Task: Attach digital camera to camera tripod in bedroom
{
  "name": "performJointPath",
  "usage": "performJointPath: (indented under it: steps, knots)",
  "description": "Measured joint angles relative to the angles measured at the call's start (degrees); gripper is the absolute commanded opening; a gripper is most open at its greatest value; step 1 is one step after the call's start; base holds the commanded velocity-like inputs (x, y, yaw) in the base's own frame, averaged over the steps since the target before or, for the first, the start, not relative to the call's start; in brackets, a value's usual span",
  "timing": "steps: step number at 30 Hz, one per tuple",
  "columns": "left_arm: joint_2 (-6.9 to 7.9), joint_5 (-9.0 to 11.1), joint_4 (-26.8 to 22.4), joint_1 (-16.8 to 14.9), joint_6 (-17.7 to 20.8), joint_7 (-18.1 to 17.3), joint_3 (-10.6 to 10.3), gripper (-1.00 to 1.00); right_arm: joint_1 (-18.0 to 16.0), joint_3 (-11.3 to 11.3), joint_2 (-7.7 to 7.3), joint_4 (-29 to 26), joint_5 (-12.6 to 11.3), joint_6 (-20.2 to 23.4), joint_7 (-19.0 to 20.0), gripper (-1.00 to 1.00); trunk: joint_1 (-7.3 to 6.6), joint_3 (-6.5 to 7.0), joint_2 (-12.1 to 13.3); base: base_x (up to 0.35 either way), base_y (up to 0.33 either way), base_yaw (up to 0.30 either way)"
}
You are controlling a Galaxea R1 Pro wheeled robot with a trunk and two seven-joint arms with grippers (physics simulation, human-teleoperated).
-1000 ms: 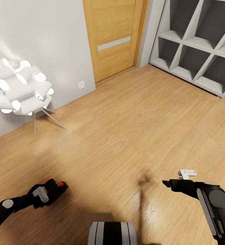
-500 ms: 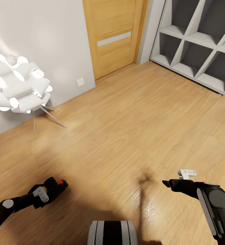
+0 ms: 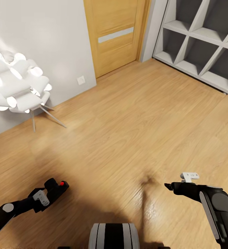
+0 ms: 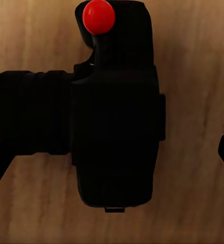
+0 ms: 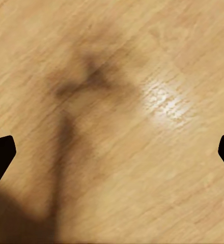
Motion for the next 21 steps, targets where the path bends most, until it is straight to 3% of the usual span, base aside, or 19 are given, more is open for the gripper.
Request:
performJointPath:
  steps: [21]
  knots:
    - [0.0,0.1,0.1,0.1,0.0,0.9,0.0,1.0,0.0,0.0,0.0,0.0,0.0,0.0,0.0,1.0,0.0,-1.82,0.0,0.0,0.0,0.0]
